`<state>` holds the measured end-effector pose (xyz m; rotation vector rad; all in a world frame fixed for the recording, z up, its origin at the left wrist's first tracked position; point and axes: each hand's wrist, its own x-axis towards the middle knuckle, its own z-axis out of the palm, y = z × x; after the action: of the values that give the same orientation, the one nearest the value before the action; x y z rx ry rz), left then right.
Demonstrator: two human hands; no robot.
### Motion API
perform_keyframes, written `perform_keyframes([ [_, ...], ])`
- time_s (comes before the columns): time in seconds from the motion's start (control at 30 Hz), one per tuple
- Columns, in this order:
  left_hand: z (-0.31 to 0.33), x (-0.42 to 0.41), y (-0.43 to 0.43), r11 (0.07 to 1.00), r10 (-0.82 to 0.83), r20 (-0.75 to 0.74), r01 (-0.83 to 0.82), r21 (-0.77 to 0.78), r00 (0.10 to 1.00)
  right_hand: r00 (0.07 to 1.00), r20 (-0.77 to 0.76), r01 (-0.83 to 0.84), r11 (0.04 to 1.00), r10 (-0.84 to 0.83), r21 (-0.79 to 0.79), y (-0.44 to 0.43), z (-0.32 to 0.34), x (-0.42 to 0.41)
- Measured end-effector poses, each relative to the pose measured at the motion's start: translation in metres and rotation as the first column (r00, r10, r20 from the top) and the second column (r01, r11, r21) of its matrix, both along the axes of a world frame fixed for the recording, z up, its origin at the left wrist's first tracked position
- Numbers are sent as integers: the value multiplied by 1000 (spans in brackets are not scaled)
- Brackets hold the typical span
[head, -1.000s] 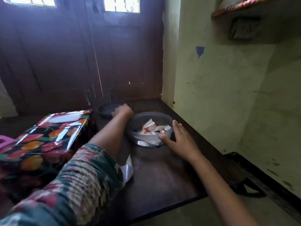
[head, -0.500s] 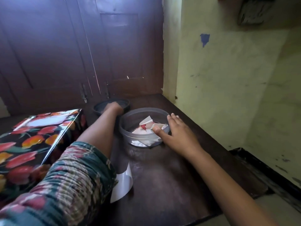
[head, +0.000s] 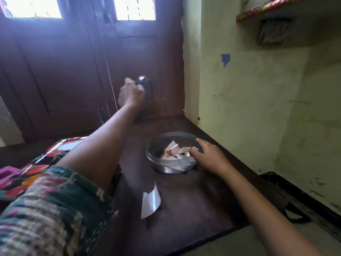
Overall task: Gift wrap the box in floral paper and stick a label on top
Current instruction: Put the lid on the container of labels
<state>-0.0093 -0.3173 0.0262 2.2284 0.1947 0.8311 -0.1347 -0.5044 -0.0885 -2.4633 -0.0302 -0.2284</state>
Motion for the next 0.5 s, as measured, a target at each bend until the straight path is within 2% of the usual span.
perform_keyframes([
  [0.07, 9, -15, -5, 948, -48, 65, 66, -312, 997, 1000, 5, -5, 998, 4, 59, -2, 1, -8],
  [0.17, -2, -38, -14, 688, -161, 82, 171, -705, 984, 1000, 11, 1, 988, -3, 152, -5, 1, -16],
  [0.23, -27, -54, -18, 566, -271, -17, 145, -811, 962, 1000, 4, 24, 975, -26, 220, -4, 1, -18],
  [0.37, -79, -68, -12, 445, -321, -163, -4, -895, 933, 996, -36, 94, 916, -87, 390, -4, -2, -17],
  [0.43, -91, -70, -8, 528, -309, -202, -9, -849, 929, 992, -12, 120, 877, -129, 465, -3, -4, -16],
  [0.5, -94, -71, -5, 713, -292, -267, 23, -701, 919, 988, -5, 137, 865, -153, 482, -1, -2, -16],
])
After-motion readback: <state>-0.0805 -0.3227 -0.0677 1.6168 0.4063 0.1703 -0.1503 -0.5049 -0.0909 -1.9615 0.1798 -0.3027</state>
